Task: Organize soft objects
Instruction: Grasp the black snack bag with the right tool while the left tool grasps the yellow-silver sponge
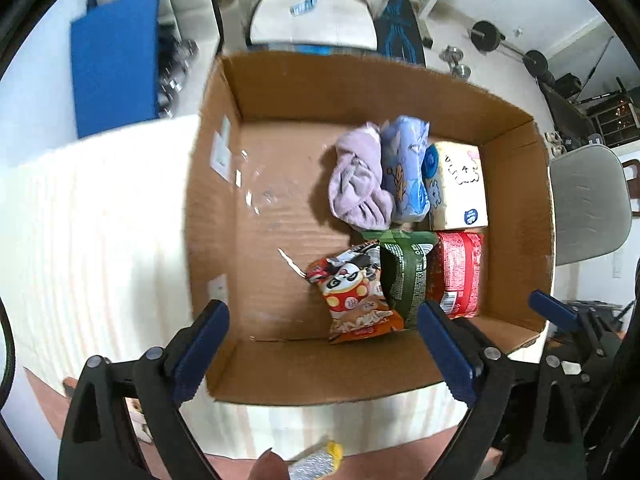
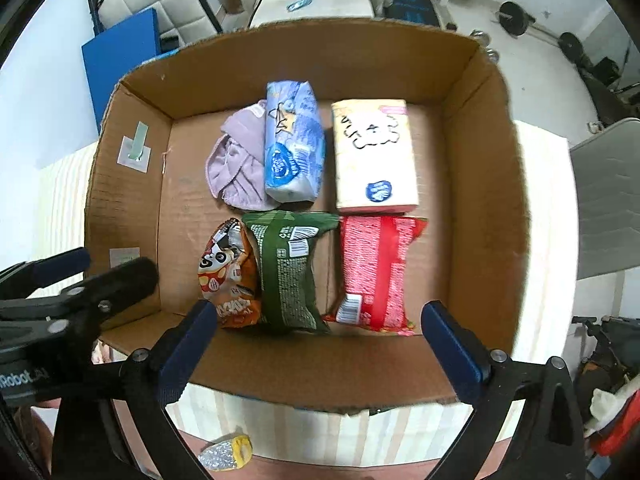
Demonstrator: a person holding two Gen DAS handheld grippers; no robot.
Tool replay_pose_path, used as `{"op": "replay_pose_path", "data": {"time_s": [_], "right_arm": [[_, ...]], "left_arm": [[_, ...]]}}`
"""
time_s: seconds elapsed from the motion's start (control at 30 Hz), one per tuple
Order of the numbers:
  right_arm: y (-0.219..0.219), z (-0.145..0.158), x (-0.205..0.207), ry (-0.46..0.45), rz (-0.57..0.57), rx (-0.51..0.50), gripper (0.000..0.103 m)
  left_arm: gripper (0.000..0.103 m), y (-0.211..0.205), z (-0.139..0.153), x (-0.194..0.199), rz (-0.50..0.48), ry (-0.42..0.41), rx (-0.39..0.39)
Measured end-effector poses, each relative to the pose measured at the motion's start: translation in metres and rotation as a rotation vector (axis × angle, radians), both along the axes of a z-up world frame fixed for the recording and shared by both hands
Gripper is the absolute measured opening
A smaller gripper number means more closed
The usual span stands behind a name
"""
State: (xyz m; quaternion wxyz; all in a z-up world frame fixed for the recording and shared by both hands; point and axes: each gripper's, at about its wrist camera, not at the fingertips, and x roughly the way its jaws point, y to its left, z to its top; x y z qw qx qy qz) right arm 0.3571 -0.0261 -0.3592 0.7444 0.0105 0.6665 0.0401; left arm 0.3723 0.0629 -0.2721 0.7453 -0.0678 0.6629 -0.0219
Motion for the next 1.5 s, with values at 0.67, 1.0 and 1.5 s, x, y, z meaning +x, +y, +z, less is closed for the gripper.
{"op": "replay_pose_path", "data": {"time_s": [0.67,1.0,1.5], "right_arm": [[-0.05,0.06,-0.081,-0.158,-0.166,0.118,0.103],[-0.132,-0.037,-0.13,0.0,-0.348,0.148,0.103],[-0.135,-0.114,-0.125,0.125,-0.359,0.153,0.035]], "left_arm": [[0.096,-0.016,0.051,-0.076,0.097,-0.242,0.165],[0.096,-0.022,-0.064,-0.145,0.098,0.029,0.214],[0.096,0.006,-0.131,-0.184,0.162,0.184,0.125]]}}
